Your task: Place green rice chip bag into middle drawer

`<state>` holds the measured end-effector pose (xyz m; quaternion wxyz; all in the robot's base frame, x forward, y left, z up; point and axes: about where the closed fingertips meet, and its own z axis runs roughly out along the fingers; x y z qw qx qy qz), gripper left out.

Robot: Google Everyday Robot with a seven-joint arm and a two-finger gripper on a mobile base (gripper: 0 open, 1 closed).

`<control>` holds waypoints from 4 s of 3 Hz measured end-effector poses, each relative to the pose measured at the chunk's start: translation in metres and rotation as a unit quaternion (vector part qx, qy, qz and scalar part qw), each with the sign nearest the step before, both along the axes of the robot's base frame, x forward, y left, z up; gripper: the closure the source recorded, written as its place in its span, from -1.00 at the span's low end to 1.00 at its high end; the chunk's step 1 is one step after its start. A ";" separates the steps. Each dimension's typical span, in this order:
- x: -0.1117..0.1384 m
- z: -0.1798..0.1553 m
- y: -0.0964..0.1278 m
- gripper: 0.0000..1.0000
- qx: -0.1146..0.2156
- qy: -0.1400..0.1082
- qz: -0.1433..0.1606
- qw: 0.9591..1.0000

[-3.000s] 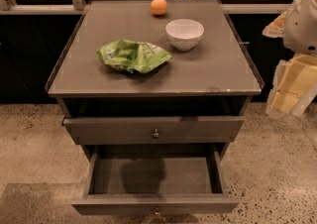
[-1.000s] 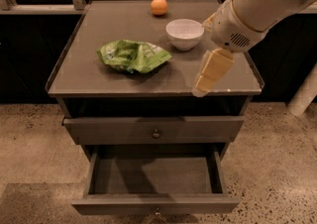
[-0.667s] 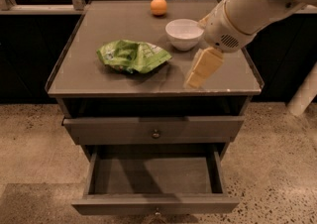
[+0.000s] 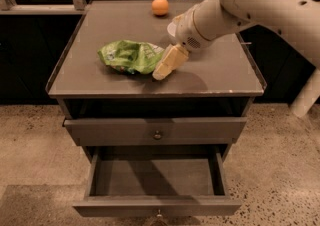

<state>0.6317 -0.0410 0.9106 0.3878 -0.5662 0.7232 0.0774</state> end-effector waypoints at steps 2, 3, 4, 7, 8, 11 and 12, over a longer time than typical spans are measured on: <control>0.037 -0.037 0.069 -1.00 0.093 0.029 0.017 0.995; 0.037 -0.041 0.072 -0.65 0.097 0.033 0.018 0.995; 0.037 -0.041 0.072 -0.15 0.097 0.033 0.018 0.995; 0.037 -0.041 0.072 1.00 0.097 0.033 0.018 0.995; 0.037 -0.041 0.072 1.00 0.097 0.033 0.018 0.995; -0.087 0.008 -0.044 1.00 0.091 0.094 -0.054 0.990; -0.163 0.038 -0.083 1.00 0.065 0.123 -0.098 0.986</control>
Offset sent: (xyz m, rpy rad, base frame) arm 0.0505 0.1078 -0.0562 0.3171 0.1197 0.0549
